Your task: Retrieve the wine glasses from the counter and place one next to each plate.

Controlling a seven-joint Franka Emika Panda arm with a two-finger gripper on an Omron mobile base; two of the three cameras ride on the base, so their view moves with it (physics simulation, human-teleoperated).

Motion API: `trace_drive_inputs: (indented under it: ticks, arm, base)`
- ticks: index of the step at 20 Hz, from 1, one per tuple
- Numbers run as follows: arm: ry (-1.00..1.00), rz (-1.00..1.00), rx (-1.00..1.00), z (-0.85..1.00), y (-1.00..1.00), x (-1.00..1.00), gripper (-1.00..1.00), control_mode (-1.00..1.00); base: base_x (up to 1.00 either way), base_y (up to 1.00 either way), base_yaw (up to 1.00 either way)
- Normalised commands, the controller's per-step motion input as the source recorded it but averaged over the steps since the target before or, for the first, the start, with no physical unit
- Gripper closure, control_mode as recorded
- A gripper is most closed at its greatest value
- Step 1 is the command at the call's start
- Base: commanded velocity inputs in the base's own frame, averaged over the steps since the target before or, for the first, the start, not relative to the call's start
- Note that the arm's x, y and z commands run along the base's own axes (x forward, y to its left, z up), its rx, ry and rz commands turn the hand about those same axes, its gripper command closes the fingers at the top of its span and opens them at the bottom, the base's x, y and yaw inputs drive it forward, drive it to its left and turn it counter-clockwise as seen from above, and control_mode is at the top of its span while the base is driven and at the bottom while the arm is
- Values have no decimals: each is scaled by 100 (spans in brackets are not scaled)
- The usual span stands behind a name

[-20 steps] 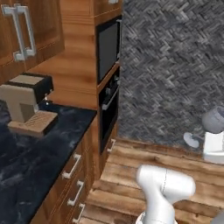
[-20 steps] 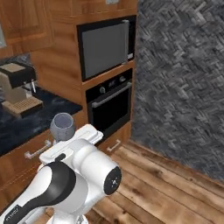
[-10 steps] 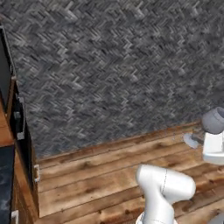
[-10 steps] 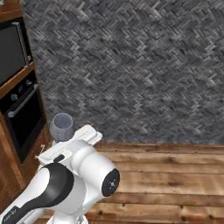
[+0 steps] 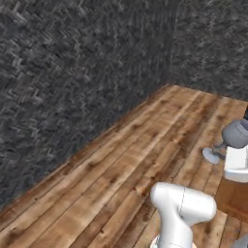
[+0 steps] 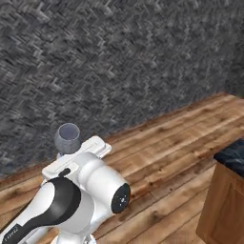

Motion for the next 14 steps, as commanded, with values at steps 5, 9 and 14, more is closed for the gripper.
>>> trace_drive_inputs:
  ticks: [5,9,14]
  arm:
    - [0,0,0,0,0,0,100,100]
    - [0,0,0,0,0,0,100,100]
    - [0,0,0,0,0,0,100,100]
  base:
    - [0,18,-91]
    - [39,62,-77]
    - [68,100,-31]
